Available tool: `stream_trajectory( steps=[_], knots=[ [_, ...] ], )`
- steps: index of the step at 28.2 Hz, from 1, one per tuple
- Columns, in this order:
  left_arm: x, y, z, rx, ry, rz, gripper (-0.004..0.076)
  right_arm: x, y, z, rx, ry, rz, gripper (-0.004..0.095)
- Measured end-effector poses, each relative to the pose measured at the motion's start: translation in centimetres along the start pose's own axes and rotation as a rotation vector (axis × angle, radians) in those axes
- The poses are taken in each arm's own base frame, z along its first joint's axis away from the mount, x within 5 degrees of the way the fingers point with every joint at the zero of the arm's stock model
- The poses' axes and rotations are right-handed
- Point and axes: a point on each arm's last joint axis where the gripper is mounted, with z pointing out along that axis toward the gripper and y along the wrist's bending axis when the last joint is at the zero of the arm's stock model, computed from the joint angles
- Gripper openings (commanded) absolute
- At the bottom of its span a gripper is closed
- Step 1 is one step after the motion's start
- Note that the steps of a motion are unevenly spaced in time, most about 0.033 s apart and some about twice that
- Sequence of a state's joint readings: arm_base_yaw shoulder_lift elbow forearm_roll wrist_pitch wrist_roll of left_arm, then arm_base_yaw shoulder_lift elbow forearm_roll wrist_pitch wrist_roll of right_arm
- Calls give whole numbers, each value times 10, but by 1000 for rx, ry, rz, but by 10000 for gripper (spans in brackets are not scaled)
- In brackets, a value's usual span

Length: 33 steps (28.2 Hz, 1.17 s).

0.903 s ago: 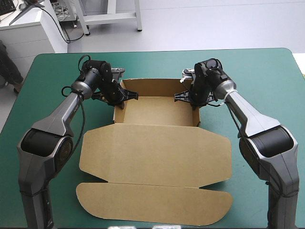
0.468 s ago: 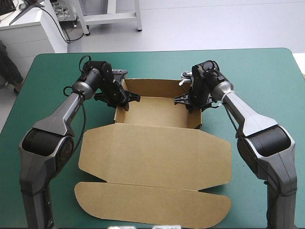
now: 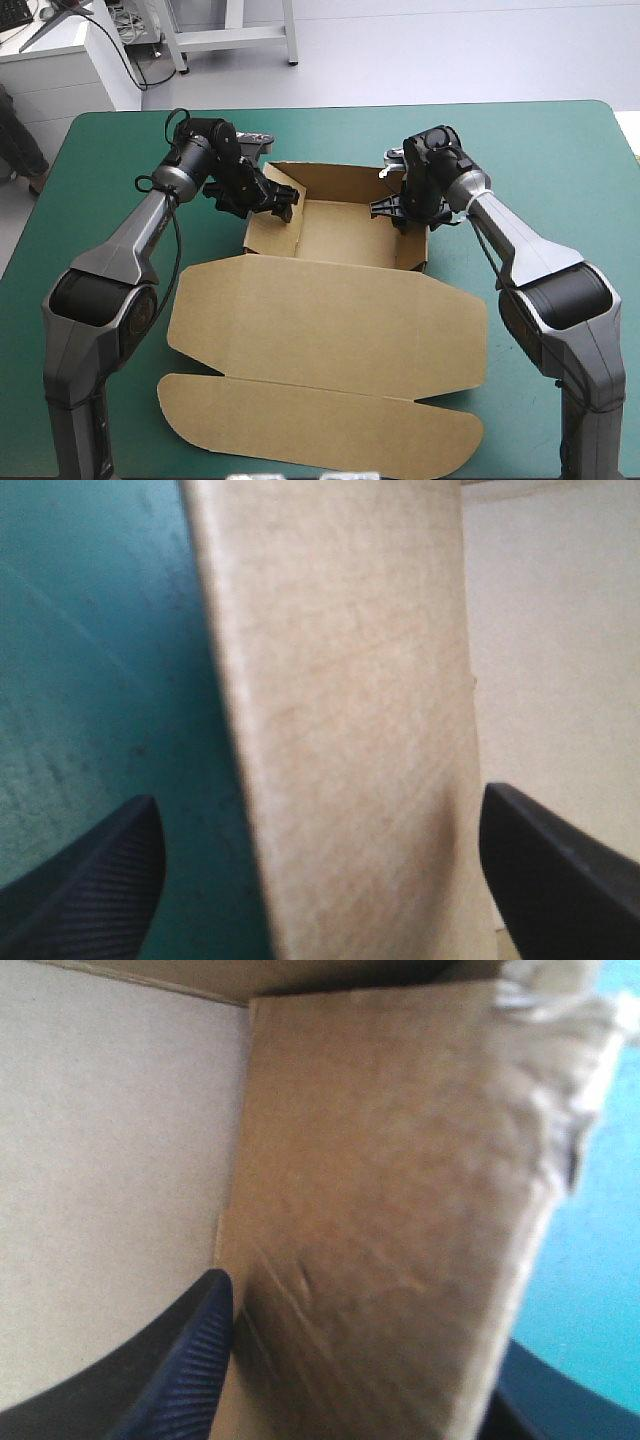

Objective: Fold the box

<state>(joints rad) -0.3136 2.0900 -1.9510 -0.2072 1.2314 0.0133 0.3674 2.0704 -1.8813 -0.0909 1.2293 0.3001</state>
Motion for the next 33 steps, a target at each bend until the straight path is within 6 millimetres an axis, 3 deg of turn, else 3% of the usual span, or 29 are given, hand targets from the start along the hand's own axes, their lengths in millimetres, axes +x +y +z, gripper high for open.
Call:
stream_trajectory(
  steps=[6, 11, 14, 17, 20, 25, 30, 31, 32, 33],
  knots=[
    [0, 0, -1, -2, -1, 1, 610, -1, -5, -24, 15, -63, -5, 505],
    [-6, 1, -20, -52, -60, 31, 610, -9, -7, -66, -12, -183, 7, 505],
    [-14, -2, -53, -90, -158, 59, 594, -12, -10, -97, -23, -269, 7, 505],
    [-16, -10, -95, -99, -274, 79, 508, -9, -14, -123, -22, -339, -10, 505],
    [-12, -18, -141, -96, -395, 96, 354, -3, -19, -146, -19, -386, -12, 505],
    [10, -30, -206, -91, -545, 117, -6, 4, -23, -164, -26, -425, -8, 505],
    [41, -39, -259, -91, -661, 149, -8, 7, -22, -164, -38, -414, -7, 505],
    [60, -42, -282, -90, -705, 157, -8, 8, -22, -158, -39, -393, -7, 505],
    [71, -43, -291, -90, -720, 159, -8, 8, -22, -155, -41, -382, -6, 505],
    [95, -44, -304, -102, -731, 168, -8, 10, -23, -146, -45, -346, 11, 505]
  ],
)
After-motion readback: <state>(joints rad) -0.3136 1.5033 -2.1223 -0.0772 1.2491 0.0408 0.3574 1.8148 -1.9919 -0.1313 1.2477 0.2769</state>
